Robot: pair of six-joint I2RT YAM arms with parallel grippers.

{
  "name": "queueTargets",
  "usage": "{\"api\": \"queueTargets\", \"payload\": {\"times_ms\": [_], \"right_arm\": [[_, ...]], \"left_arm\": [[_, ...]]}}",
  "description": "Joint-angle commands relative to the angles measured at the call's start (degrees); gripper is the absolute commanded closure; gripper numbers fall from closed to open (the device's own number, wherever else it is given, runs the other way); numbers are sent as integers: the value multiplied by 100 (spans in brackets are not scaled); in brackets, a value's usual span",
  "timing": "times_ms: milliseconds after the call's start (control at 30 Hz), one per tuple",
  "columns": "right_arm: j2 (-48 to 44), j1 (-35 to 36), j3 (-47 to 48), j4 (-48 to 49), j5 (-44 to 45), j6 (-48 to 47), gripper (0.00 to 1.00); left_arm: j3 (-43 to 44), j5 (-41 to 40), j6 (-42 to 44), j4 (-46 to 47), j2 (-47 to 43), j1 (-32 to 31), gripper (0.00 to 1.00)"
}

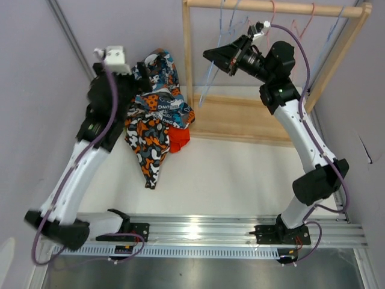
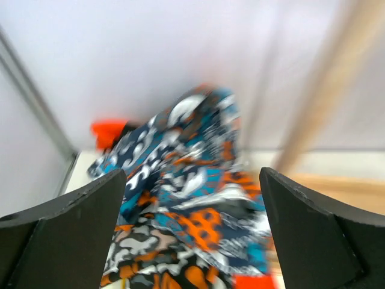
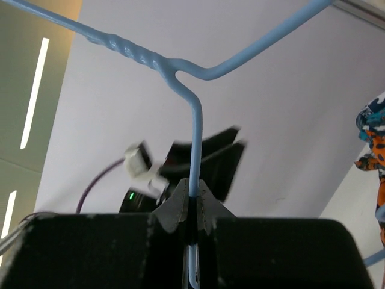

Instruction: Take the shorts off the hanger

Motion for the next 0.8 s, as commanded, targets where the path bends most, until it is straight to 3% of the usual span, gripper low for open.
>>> {"api": "queueTargets", "payload": {"times_ms": [0,100,333,600,767], "right_arm": [[526,-146,796,703,-303,457,100],[914,-198,1517,467,-303,440,100],[1319,-558,2046,448,-268,632,100],[1065,-945,765,1387,-330,1213,100],[670,-954,-140,1415,-268,1116,100]], "left_arm": [[-793,-194,-67,366,-1011,-176,1],[-1610,-168,-173,262,-1671,-203,1],[-2113,-28,-428,-108,-2269,-203,1],[-2183,201,-639,-284,-2481,-221,1],[-2105,210,-691,-416,-2489,-265,1]]}}
